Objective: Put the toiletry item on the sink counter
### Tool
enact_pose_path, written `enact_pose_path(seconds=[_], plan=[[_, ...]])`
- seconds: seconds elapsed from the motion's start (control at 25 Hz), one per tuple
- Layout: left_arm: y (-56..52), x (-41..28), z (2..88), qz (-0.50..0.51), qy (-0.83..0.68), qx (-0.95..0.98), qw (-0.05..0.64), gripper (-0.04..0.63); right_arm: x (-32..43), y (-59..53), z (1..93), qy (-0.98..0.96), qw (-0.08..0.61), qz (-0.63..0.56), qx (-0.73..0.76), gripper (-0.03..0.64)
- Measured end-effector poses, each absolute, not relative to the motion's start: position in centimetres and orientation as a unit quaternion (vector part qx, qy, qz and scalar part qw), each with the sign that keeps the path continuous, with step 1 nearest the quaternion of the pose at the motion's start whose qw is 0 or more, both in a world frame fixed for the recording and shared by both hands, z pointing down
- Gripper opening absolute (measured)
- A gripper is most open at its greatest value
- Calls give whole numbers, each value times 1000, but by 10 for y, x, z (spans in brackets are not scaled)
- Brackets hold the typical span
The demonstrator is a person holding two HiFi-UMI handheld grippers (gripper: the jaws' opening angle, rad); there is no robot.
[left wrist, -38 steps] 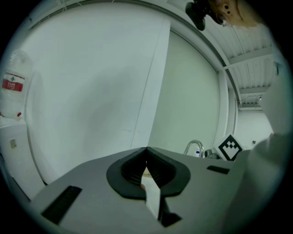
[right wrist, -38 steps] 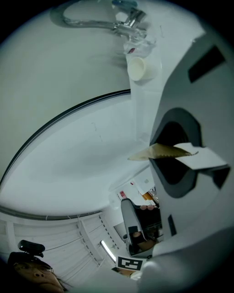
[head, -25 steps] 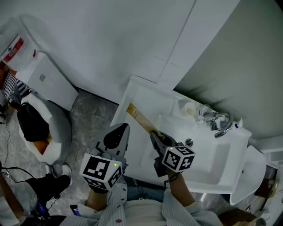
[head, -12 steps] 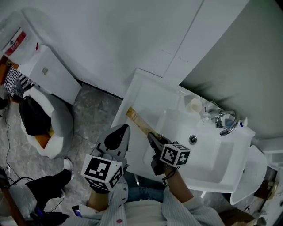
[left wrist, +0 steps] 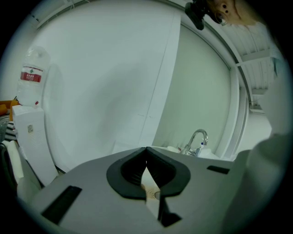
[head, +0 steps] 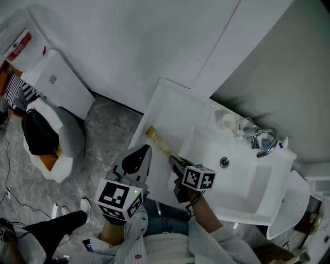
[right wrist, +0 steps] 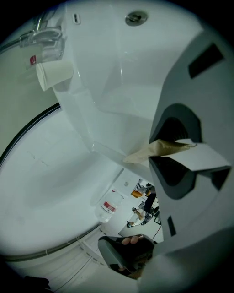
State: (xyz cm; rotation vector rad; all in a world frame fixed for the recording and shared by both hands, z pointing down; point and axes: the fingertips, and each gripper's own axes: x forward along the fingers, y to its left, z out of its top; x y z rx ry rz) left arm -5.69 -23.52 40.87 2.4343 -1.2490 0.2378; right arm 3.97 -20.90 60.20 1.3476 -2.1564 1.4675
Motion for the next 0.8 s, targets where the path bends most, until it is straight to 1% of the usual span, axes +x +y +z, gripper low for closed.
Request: enact_pose_path(seconds=[0.16,0.44,0.64,0.8], plan=[[-236,-56,409,85,-447,869,197,17,36,-206,605,-739,123,489,446,92],[-238,-56,410,82,-449,867,198,17,31,-200,607,-775,213,409,432,146],[-239,-56,409,82,-448,868,198,17,29,-195,614,-789,294,325,430,179],[-239,-55,409,81,-447,869,198,17,29,-191,620,-787,301,327,429,186]])
